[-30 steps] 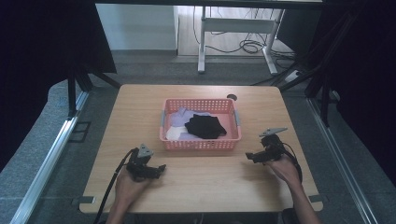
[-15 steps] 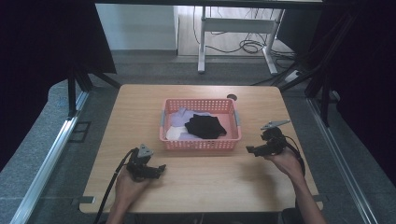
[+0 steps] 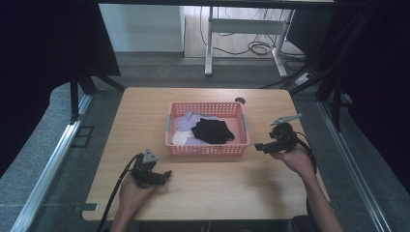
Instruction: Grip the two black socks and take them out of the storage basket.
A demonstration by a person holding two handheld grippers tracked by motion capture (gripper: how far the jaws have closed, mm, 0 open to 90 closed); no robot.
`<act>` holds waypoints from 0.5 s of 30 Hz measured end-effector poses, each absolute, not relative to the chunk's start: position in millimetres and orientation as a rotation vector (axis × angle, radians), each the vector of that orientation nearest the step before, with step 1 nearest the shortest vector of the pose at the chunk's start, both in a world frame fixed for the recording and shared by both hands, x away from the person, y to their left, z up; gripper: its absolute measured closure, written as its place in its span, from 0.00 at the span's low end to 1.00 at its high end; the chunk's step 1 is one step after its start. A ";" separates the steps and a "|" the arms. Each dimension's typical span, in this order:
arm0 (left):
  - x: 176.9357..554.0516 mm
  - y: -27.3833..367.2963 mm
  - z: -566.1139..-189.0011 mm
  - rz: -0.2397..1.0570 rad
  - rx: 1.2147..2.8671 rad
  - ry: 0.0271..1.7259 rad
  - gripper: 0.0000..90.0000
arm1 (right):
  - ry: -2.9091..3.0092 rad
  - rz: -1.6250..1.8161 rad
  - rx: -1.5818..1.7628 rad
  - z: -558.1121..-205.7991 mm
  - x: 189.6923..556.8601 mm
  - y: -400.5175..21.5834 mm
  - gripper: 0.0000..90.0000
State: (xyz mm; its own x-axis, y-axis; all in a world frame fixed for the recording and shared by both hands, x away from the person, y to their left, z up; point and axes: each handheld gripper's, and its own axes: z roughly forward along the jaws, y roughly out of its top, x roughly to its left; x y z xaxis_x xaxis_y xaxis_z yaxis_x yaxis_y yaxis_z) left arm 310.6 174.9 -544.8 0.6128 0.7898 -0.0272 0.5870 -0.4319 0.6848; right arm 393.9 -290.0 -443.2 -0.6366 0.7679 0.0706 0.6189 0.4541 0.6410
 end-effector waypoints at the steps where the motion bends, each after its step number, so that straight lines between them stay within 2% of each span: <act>1: 310.6 174.9 -544.8 0.393 2.170 1.078 0.14 | 2.472 0.954 1.200 -437.7 396.1 -287.7 0.17; 6: 310.7 175.2 -544.6 0.393 2.176 1.075 0.14 | 2.467 0.970 1.200 -426.8 401.6 -281.8 0.20; 15: 310.9 175.5 -544.5 0.395 2.179 1.070 0.14 | 2.498 1.013 1.171 -410.6 417.3 -262.7 0.33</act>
State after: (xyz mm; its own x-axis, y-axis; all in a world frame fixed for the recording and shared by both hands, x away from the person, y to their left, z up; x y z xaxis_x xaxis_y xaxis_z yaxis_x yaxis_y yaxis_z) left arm 310.9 175.5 -544.5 0.6180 0.7859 -0.0213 0.5834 -0.4403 0.6825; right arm 417.3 -262.7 -410.6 -0.6653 0.7398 0.1010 0.6011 0.4504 0.6602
